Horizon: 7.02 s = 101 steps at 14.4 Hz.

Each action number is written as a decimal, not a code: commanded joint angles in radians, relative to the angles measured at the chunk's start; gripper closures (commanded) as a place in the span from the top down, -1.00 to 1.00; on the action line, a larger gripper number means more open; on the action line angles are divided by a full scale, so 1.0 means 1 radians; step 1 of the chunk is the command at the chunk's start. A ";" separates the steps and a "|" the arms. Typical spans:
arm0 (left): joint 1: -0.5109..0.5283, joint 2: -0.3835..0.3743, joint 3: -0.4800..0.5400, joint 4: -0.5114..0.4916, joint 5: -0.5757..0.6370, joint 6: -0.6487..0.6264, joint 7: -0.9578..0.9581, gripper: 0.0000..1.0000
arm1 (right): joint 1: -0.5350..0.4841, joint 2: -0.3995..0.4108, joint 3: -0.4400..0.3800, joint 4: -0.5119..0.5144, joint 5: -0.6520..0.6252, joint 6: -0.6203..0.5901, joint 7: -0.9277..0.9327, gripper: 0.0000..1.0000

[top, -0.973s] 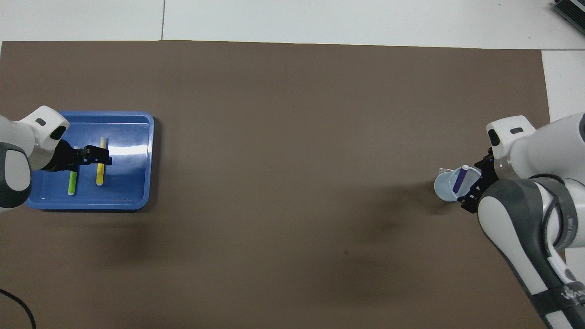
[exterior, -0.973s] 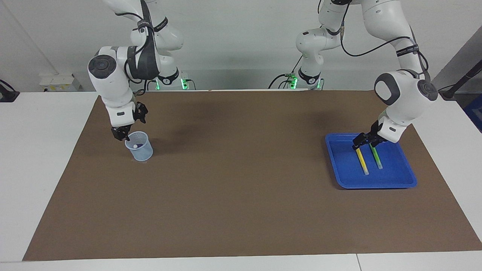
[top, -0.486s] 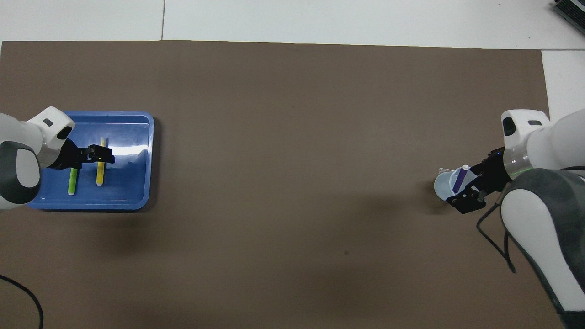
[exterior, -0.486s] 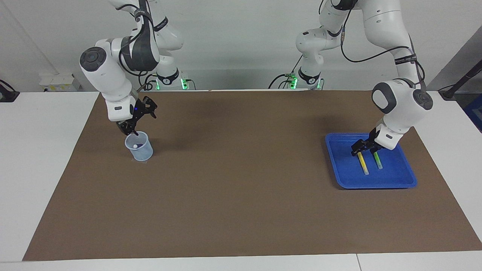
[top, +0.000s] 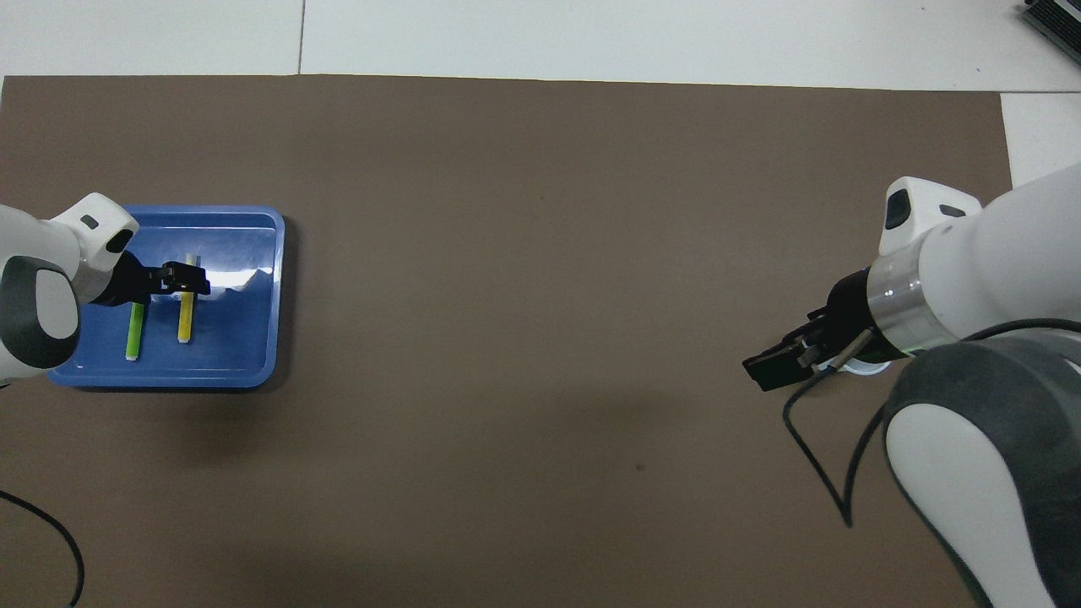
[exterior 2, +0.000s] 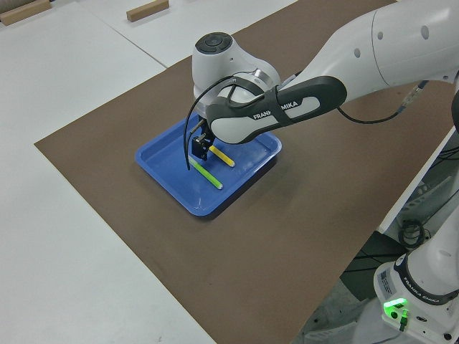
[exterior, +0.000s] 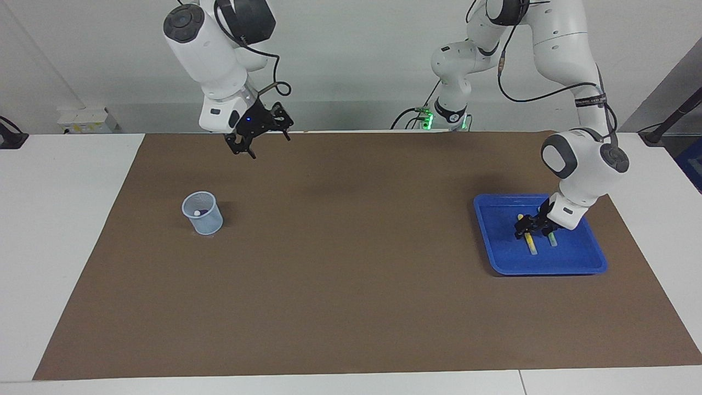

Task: Transfer and insert pens with both arms
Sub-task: 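Release the pen and withdraw the right gripper while the left gripper reaches, then grasp the yellow pen in the blue tray with the left gripper, then lift the yellow pen with the left gripper while the right gripper approaches, then grasp the yellow pen tip with the right gripper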

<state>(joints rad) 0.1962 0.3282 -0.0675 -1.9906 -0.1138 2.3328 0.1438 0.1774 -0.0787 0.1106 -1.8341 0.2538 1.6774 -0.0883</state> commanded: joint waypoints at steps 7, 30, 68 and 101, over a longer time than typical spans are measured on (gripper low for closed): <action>-0.009 0.031 0.005 0.007 0.020 0.030 0.007 0.01 | 0.066 -0.013 -0.002 -0.042 0.148 0.090 0.320 1.00; -0.041 -0.147 -0.014 0.118 -0.016 -0.410 -0.357 -1.00 | 0.175 -0.029 -0.002 -0.099 0.285 0.291 0.690 1.00; -0.222 -0.785 -0.026 -0.343 -0.659 -0.526 -1.535 -1.00 | 0.580 0.076 -0.002 -0.085 0.530 0.884 0.990 1.00; -0.248 -0.804 -0.028 -0.356 -0.659 -0.541 -1.549 -1.00 | 0.586 0.122 -0.002 -0.096 0.530 0.933 0.917 -1.00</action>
<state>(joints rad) -0.0244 -0.4371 -0.0999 -2.3111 -0.7562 1.7872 -1.3868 0.7756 0.0451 0.1091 -1.9265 0.7649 2.5952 0.8568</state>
